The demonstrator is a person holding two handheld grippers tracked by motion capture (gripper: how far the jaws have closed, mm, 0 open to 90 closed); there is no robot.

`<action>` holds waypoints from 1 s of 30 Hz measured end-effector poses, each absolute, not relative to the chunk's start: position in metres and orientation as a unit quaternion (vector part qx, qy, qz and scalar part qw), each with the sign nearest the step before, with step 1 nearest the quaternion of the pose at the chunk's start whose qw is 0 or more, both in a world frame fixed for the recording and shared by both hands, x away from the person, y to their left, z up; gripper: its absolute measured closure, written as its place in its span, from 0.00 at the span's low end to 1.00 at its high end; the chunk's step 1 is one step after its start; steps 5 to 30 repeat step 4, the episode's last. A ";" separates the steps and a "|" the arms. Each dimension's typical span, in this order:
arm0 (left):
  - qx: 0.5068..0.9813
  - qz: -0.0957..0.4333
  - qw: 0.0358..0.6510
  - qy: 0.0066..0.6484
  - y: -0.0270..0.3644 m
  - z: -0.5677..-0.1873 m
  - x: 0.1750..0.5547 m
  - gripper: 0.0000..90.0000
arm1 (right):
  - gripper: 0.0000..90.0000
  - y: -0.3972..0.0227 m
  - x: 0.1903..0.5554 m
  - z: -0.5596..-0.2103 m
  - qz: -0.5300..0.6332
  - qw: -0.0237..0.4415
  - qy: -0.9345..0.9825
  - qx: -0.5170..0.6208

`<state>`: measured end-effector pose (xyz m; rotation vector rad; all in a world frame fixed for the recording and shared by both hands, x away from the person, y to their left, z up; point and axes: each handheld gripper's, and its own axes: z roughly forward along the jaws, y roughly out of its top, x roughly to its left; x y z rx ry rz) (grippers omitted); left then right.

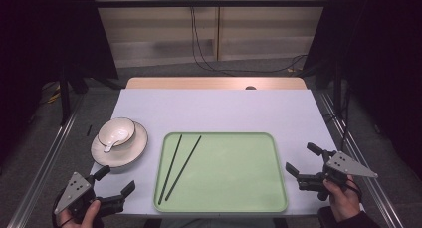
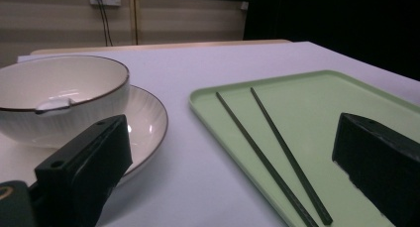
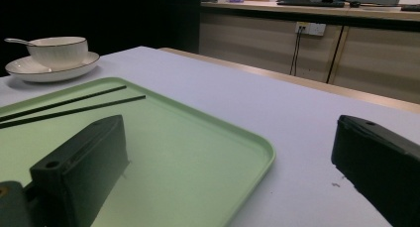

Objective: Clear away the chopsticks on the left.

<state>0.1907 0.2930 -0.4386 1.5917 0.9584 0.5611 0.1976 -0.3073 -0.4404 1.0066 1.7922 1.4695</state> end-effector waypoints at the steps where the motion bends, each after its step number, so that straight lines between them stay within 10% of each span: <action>1: 0.675 0.240 0.566 0.408 0.294 -0.439 0.191 0.02 | 0.00 -0.307 0.198 -0.441 0.553 0.301 0.676 0.381; 30: 0.675 0.243 0.564 0.409 0.294 -0.440 0.191 0.02 | 0.00 -0.308 0.198 -0.441 0.552 0.301 0.678 0.382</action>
